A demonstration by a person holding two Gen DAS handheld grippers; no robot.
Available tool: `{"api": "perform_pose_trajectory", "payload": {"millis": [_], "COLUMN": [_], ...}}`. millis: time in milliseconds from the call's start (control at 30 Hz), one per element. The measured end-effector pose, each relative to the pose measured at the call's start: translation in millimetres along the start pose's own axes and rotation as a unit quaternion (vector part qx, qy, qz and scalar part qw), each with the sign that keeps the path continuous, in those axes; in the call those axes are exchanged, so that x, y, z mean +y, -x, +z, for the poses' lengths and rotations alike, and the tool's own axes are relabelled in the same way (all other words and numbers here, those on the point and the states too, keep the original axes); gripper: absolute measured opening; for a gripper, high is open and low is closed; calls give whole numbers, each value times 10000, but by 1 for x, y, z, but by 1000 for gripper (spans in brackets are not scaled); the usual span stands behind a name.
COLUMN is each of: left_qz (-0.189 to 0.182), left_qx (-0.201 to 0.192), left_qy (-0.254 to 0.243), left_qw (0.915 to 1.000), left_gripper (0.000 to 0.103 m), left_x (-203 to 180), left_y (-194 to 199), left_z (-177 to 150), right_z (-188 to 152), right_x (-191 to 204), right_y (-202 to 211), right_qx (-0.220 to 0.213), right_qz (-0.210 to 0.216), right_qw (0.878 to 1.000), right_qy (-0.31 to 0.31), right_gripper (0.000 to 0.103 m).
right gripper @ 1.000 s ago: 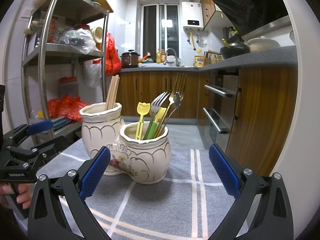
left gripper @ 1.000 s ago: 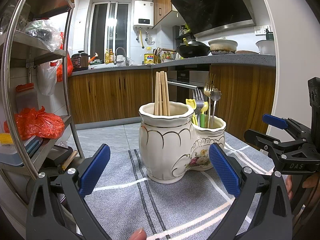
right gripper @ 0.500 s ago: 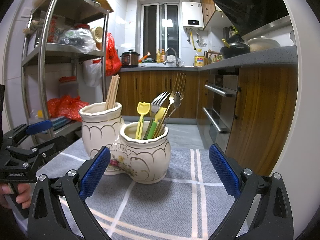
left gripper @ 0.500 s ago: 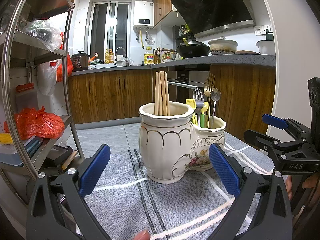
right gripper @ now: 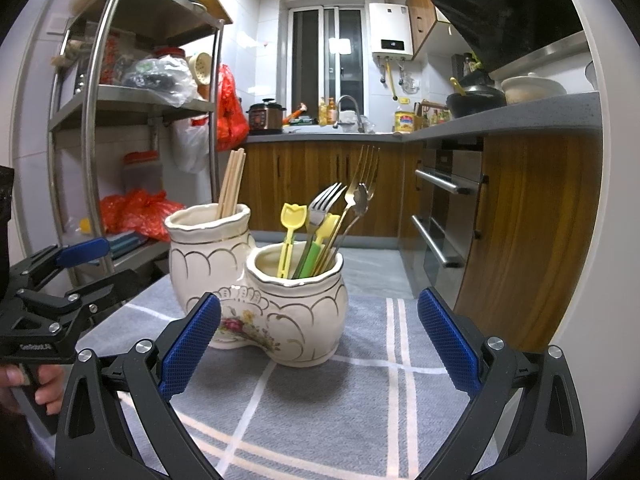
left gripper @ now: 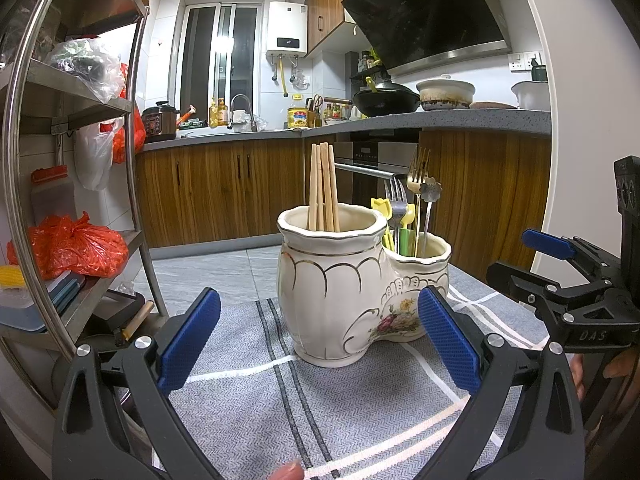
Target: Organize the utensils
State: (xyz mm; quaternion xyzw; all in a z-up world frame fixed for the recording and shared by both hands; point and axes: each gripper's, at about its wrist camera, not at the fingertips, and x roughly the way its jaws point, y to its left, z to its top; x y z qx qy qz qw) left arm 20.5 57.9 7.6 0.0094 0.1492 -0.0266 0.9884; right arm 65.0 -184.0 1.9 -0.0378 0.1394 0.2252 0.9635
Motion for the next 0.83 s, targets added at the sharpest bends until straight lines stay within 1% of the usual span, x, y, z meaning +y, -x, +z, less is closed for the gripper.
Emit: {"api": "perform_pose_trajectory", "payload": {"millis": [400, 500, 833], "left_qz": [89, 193, 157], "left_qx": [-25, -37, -26], "left_qy": [40, 87, 58], "left_qw": [9999, 9998, 9999], "left_gripper": [97, 97, 97], "left_x": [2, 4, 3], "left_y": [1, 1, 1], "left_z": [2, 2, 2], "right_z": [0, 0, 0], "right_x": [1, 1, 1], "right_y": [1, 1, 1], "right_qx": [0, 3, 4], "right_qz": [5, 5, 7], "right_qw": [10000, 10000, 10000], "right_qy": [4, 3, 0], "right_gripper": [98, 98, 98]}}
